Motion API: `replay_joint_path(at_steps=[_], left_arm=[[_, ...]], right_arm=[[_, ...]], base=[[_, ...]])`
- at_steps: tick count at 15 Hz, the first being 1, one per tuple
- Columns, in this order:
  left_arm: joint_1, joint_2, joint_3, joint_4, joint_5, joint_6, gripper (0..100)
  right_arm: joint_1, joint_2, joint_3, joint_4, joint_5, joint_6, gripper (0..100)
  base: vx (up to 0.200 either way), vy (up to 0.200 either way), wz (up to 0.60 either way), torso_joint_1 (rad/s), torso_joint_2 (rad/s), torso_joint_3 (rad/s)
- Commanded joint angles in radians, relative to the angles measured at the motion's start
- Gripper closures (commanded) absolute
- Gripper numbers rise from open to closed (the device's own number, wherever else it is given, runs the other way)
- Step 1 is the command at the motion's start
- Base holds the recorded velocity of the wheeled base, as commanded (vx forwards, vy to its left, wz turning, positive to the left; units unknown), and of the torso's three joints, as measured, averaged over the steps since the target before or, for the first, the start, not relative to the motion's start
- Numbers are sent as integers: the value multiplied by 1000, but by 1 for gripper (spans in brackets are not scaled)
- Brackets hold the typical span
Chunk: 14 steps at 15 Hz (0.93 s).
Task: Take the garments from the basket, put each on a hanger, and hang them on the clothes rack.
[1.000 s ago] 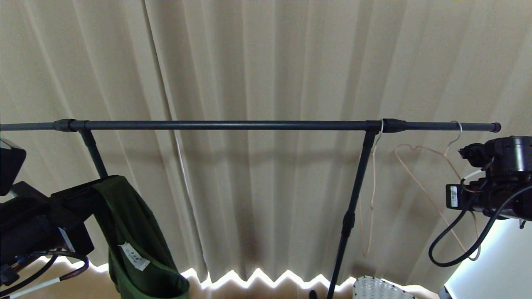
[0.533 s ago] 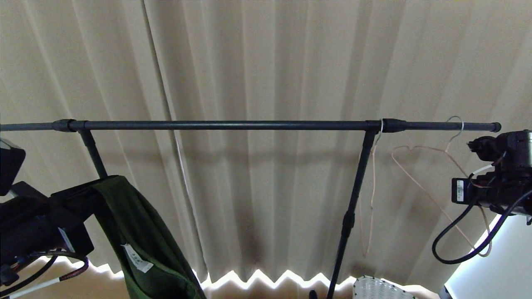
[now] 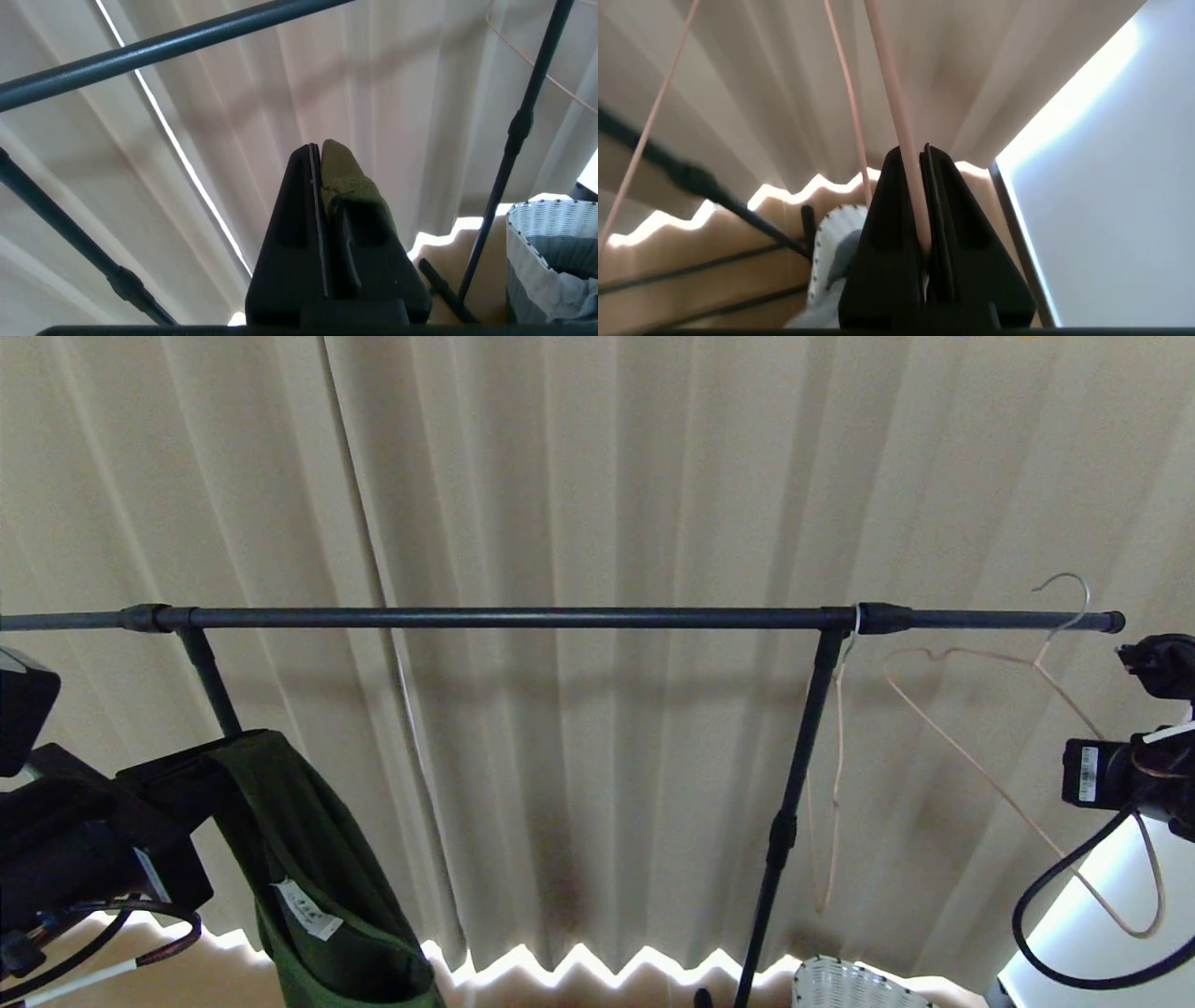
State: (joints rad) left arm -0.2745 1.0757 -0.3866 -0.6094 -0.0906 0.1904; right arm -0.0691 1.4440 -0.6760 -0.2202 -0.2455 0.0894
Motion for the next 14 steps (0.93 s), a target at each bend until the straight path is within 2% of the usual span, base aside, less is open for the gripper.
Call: replay_joint_path(at_steps=[1,2,14], left_arm=[[0,3,-5,-1,0,1,100],[0,3,-6,-1,0,1,100],[0,7,-3,-1,0,7,100]], right_arm=[[8,-97,49,1,0,-20,100],[8,-109,58,2,0,-31,100],[8,-128,69,1,0,-33,100]], base=[[0,0,0,0,0,0],[0,0,0,0,0,0],[-200,0,0,1,3,3]])
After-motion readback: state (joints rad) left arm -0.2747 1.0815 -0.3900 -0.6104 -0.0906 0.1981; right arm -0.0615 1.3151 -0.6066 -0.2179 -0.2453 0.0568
